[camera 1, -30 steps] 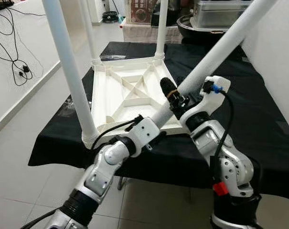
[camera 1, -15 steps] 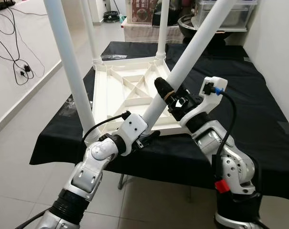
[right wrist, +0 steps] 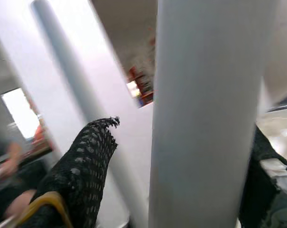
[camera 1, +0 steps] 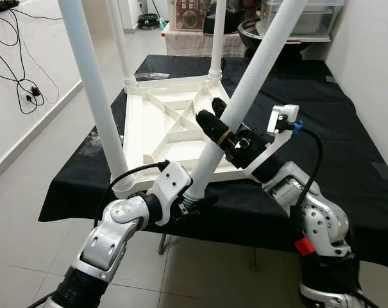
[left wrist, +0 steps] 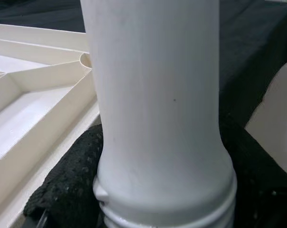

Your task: Building children table

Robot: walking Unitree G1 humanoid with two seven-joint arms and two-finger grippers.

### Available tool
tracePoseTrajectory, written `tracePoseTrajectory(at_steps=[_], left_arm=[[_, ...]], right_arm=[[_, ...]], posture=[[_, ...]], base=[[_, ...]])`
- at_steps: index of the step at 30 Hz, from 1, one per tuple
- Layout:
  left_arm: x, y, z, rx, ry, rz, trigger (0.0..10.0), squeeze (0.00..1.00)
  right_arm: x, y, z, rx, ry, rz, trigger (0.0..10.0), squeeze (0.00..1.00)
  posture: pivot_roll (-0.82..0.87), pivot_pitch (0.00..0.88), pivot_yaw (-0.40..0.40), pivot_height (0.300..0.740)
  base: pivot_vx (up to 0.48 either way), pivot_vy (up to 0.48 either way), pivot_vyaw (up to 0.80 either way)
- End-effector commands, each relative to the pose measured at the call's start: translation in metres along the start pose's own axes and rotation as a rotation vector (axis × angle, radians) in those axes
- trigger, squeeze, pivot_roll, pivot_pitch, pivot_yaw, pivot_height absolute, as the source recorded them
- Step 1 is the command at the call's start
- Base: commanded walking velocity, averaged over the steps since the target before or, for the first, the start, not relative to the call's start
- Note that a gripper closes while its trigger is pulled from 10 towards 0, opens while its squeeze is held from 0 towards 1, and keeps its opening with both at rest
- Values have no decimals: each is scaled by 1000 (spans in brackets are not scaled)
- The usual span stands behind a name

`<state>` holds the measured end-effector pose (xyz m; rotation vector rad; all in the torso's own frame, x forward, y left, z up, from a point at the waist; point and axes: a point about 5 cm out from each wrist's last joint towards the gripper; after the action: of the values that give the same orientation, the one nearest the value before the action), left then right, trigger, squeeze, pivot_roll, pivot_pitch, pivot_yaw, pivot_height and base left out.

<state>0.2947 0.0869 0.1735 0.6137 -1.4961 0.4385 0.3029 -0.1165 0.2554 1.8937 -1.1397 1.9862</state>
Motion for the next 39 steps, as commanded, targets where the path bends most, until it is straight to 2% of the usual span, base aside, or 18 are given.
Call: tracePoseTrajectory(at_steps=[1, 5, 9, 11, 12, 15, 24, 31, 39], left_arm=[[-3, 7, -3, 3, 32, -18, 10000, 0], [-4, 14, 0, -35, 91, -37, 10000, 0], [-4, 15, 2, -51, 110, -45, 10000, 0], [-7, 20, 10, -109, 200, -55, 10000, 0], [-7, 20, 10, -109, 200, -55, 10000, 0], [-12, 26, 19, -181, 276, -93, 10000, 0], [-19, 36, 26, -251, 295, -161, 10000, 0], [-24, 47, 28, -296, 292, -236, 10000, 0], [-24, 50, 32, -344, 305, -264, 10000, 0]], right_arm=[[-6, 3, -6, 91, -56, -15, 10000, 0], [-12, 7, -8, 185, -68, -44, 10000, 0], [-13, 8, -8, 199, -66, -51, 10000, 0], [-15, 8, -8, 236, -55, -63, 10000, 0], [-15, 8, -8, 236, -55, -63, 10000, 0], [-16, 6, -8, 271, -24, -80, 10000, 0], [-17, 6, -10, 333, -23, -107, 10000, 0], [-25, 12, -13, 399, -72, -165, 10000, 0], [-29, 14, -16, 425, -93, -190, 10000, 0]], posture=[[51, 74, 23, 740], [54, 70, 22, 740], [55, 68, 21, 740], [55, 65, 21, 740], [55, 65, 21, 740], [57, 67, 20, 740], [58, 68, 23, 740], [59, 78, 21, 740], [57, 82, 21, 740]], base=[[0, 0, 0], [0, 0, 0], [0, 0, 0], [0, 0, 0], [0, 0, 0], [0, 0, 0], [0, 0, 0], [0, 0, 0], [0, 0, 0]])
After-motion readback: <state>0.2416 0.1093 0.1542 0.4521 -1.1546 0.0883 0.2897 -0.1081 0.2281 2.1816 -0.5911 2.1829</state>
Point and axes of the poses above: a point about 5 cm out from each wrist's last joint towards the gripper, its own y axis pointing back from the gripper into the wrist, its own x axis along the axis of the wrist's last joint, z = x × y, and after that the axes turned 13 degrees about y, right-handed
